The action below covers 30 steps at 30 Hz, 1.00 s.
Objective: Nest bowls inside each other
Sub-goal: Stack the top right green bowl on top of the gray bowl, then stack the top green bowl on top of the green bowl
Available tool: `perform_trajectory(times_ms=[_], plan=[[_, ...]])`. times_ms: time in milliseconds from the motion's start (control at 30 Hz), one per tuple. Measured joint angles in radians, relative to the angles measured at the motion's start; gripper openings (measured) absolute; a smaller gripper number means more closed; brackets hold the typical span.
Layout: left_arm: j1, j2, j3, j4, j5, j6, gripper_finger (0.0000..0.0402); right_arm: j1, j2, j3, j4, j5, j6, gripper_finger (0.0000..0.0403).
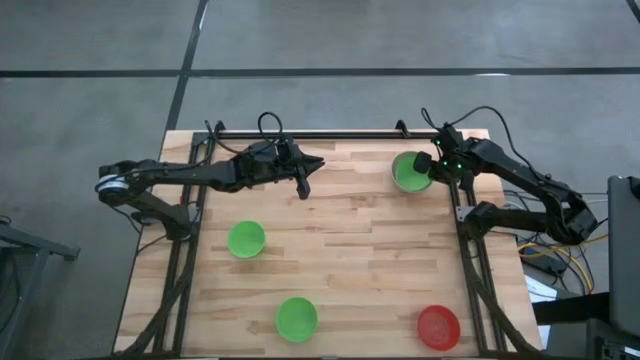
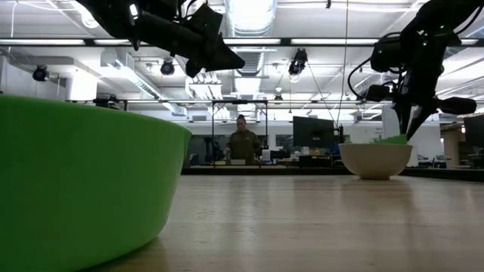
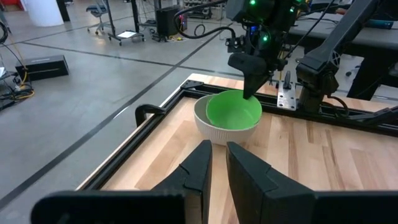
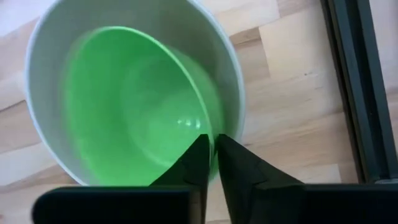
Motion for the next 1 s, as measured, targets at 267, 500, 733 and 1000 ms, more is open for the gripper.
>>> perform_trajectory(times_ms=[267, 500, 733, 1000], plan=[[0.000, 0.000, 0.000, 0.000, 0.000, 0.000, 0.0053, -0.004, -0.002, 0.000, 0.002, 0.000, -0.007, 0.0094], [0.000, 0.000, 0.000, 0.000, 0.000, 0.000, 0.0053, -0.004, -0.026, 0.003, 0.025, 0.002, 0.021, 0.0118], [0.000, 0.000, 0.000, 0.000, 0.000, 0.000, 0.0053, -0.004, -0.095, 0.019, 0.035, 0.002, 0.023, 0.0116], [0.000, 0.000, 0.000, -0.001, 0.000, 0.000, 0.0053, 0.035, -0.151, 0.037, 0.034, 0.002, 0.046, 0.0091]])
